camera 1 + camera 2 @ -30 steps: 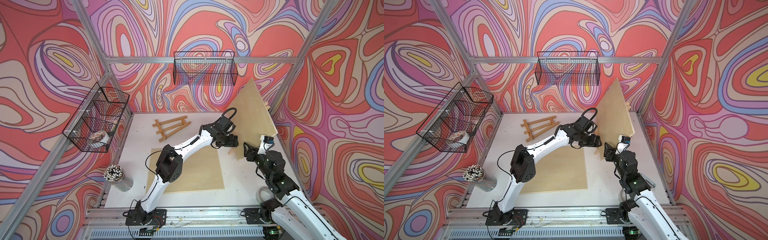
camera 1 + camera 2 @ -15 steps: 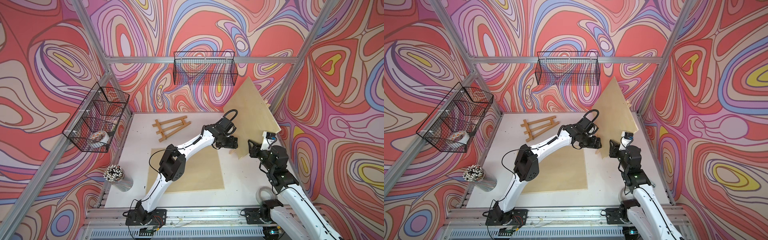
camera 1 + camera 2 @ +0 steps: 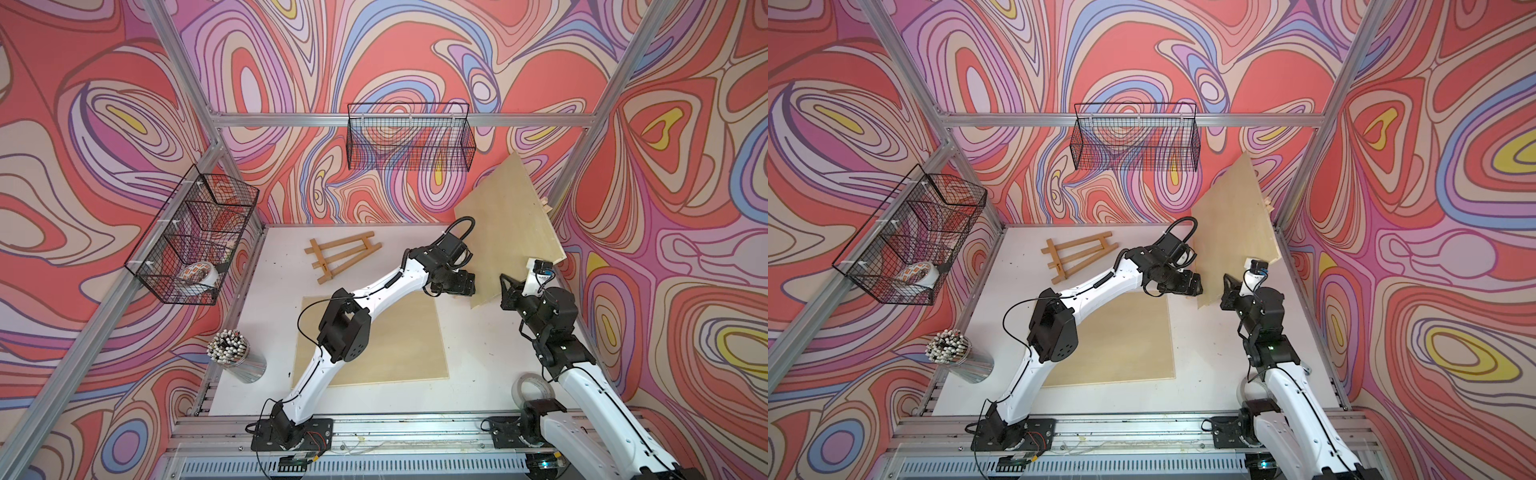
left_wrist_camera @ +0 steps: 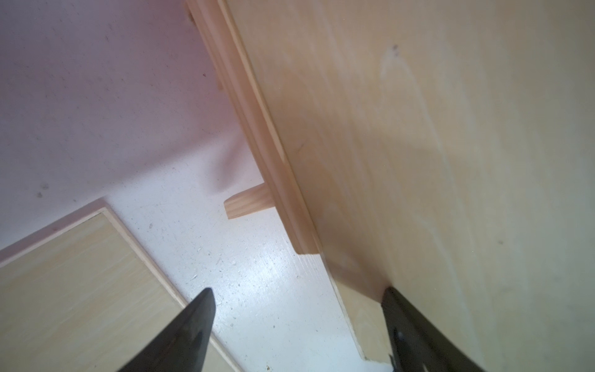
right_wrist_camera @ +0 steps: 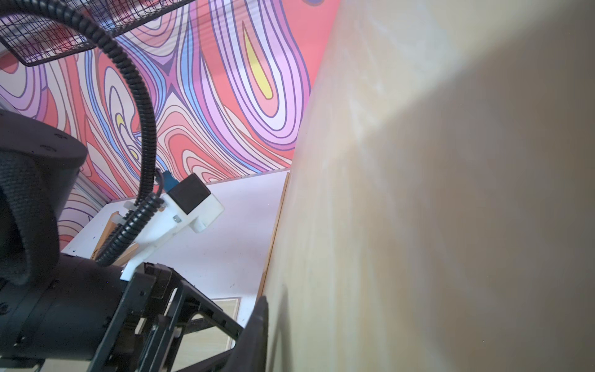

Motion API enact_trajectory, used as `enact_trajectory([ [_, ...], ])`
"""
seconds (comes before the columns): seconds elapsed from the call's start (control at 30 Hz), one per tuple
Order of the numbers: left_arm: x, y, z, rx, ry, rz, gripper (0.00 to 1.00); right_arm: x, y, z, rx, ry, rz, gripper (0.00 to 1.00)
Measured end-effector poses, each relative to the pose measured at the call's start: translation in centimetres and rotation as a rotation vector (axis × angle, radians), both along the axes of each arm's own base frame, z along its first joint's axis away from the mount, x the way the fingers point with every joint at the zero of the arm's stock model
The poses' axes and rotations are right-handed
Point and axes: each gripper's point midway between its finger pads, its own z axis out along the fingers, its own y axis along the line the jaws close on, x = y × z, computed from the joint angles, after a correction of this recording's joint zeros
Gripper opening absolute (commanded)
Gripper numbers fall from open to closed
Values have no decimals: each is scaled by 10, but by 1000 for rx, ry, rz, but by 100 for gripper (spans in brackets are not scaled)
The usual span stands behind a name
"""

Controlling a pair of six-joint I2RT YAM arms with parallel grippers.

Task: Disassemble the easel
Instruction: Pick up the drawing board from the easel.

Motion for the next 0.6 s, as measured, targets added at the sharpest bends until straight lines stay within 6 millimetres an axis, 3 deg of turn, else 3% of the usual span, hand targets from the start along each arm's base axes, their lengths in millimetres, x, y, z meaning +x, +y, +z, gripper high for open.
enact_trajectory([
  [0.3,3,4,-2,21,-13,13,86,-8,0,3,2,0,1,0],
  [0.6,10,18,-20,61,-4,47,86,-9,2,7,-23,22,19,0],
])
